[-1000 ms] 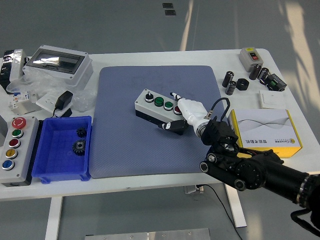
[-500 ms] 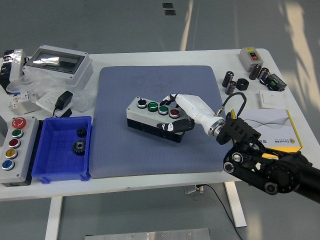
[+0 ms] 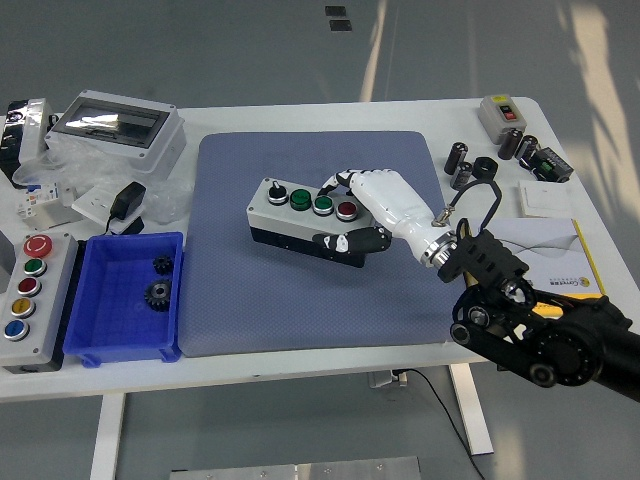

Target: Pick up the button,place it on the desk,press the button,press the button

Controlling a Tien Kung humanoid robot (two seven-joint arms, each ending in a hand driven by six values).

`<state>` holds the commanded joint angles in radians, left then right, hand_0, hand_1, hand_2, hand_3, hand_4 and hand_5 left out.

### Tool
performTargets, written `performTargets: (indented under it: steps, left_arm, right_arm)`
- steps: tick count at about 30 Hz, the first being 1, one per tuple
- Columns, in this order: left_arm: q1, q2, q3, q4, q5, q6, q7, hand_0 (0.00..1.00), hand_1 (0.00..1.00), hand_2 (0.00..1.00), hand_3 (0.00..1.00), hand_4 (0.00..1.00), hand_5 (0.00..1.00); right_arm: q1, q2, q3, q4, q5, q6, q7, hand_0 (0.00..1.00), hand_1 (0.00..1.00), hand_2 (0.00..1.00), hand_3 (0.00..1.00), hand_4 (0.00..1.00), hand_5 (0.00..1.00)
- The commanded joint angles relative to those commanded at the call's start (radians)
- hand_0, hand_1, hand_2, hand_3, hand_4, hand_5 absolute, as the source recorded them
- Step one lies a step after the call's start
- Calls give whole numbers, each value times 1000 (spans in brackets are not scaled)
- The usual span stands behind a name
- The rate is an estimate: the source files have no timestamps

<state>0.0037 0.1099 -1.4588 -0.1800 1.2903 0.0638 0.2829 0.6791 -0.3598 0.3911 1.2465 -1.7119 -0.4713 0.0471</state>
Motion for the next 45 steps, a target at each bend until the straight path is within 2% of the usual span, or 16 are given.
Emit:
performTargets:
  steps: [5, 10, 13, 20, 21, 22, 26, 27, 32, 33, 38, 39, 44, 45]
  left_arm:
    - [-2, 0, -3, 0, 7, -1, 0, 640, 604, 552, 601, 613, 206]
    - [-6, 1, -7, 0, 18, -3, 0, 640, 605, 552, 601, 614, 204]
    - [-8, 2, -10, 0, 24, -3, 0, 640, 605, 552, 601, 614, 204]
    - [-12, 1, -14, 0, 35, -5, 0, 640, 605, 551, 601, 616, 206]
    - [-13, 1, -15, 0, 36, -5, 0, 640, 604, 552, 601, 617, 205]
    - [-13, 1, -16, 0, 37, -5, 0, 640, 604, 552, 601, 617, 205]
    - [-16, 1, -30, 0, 51, -3, 7, 640, 604, 552, 601, 617, 205]
    - [-18, 1, -37, 0, 58, -2, 11, 640, 604, 552, 602, 618, 205]
    - [-22, 4, -68, 0, 89, 2, 25, 640, 604, 552, 602, 618, 205]
    - [-23, 4, -70, 0, 91, 2, 25, 640, 604, 551, 602, 620, 207]
    - [-23, 2, -73, 0, 96, 1, 26, 640, 604, 551, 602, 620, 207]
    - [-23, 2, -73, 0, 96, 1, 27, 640, 604, 551, 603, 620, 205]
    - [-22, 2, -77, 0, 98, 2, 28, 640, 604, 551, 603, 620, 205]
    - [-22, 2, -78, 0, 99, 2, 28, 640, 604, 550, 601, 619, 205]
  right_arm:
    - [11, -19, -63, 25, 62, -16, 103, 148, 295, 306, 247, 23, 2]
    - [26, -30, -99, 31, 64, -16, 165, 152, 297, 308, 247, 23, 2]
    - [31, -32, -126, 17, 48, -19, 172, 152, 297, 308, 247, 23, 2]
    - [24, 6, -161, -105, -11, -54, 175, 161, 302, 309, 250, 25, 2]
    - [22, 9, -159, -117, -20, -55, 175, 213, 327, 320, 257, 41, 2]
    - [21, 11, -155, -129, -30, -55, 174, 213, 327, 320, 257, 41, 2]
    - [19, 12, -137, -152, -67, -43, 166, 213, 327, 320, 257, 41, 2]
    - [20, 11, -134, -154, -73, -41, 165, 326, 395, 367, 278, 91, 2]
    - [23, 7, -127, -161, -94, -29, 156, 326, 395, 367, 278, 91, 2]
    - [24, 5, -127, -162, -95, -27, 155, 453, 490, 503, 446, 175, 2]
    - [30, -4, -136, -157, -89, -25, 153, 453, 490, 503, 446, 175, 2]
    - [30, -6, -138, -155, -87, -25, 152, 681, 674, 676, 697, 149, 2]
    - [33, -17, -143, -138, -56, -20, 152, 681, 674, 676, 697, 149, 2]
    - [34, -19, -143, -136, -46, -19, 155, 791, 768, 814, 872, 306, 2]
